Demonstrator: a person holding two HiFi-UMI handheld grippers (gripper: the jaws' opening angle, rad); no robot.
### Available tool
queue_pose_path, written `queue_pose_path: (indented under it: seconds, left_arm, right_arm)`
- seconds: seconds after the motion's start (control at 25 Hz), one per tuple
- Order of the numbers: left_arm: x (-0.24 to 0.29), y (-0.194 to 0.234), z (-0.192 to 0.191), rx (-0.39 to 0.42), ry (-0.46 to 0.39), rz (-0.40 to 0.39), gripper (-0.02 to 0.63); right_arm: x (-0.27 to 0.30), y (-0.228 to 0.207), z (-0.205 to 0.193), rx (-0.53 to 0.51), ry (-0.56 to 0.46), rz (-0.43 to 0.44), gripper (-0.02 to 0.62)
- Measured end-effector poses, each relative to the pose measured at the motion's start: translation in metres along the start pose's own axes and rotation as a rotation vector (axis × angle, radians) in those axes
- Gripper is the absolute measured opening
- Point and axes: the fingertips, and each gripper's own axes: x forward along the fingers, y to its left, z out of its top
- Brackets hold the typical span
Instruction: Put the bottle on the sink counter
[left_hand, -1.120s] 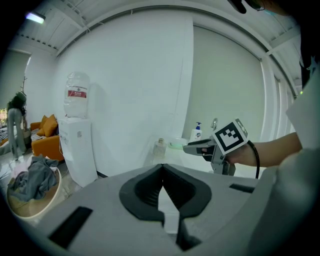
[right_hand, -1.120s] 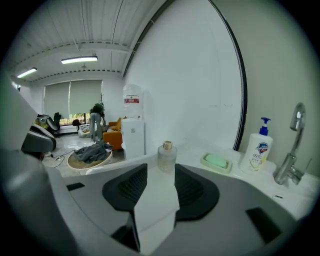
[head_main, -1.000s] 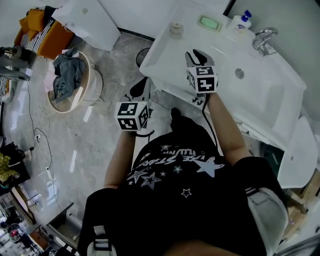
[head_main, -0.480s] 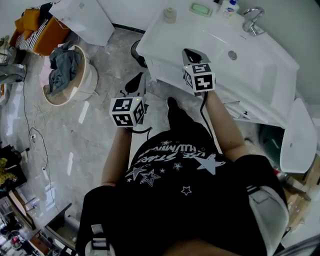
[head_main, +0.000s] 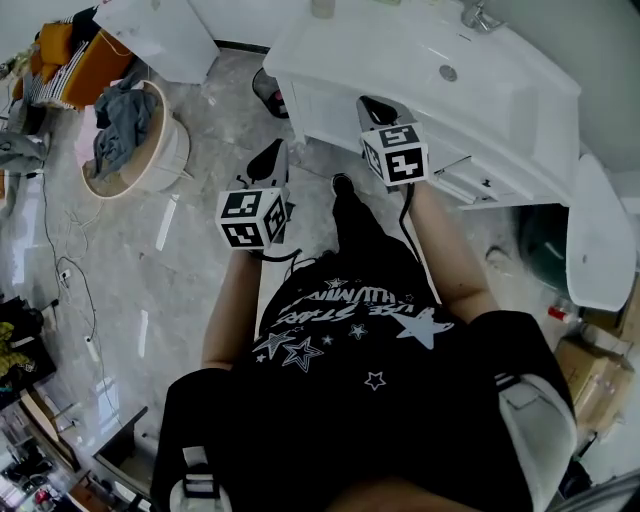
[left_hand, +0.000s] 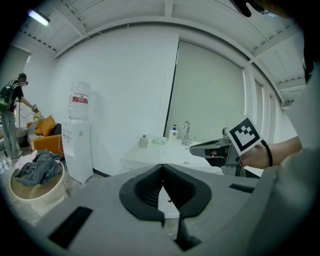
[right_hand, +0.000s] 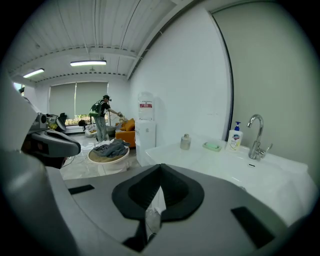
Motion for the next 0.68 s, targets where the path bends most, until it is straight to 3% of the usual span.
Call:
queue_pose_path:
  seconds: [0.4,0.68]
  left_arm:
    - [-0.051,-0.043,-0.030,-0.029,-0.008,-0.040,0.008]
    - [-0.061,-0.077,-0.023,0.017,0.003,-0.080,0.008]
  right_arm:
    - [-0.095,0.022,-0.042,0.043,0.002,-0.051,0.006]
    - [-0.131,0.006,-0.041,0.073,-0.012,-0.082,0.006]
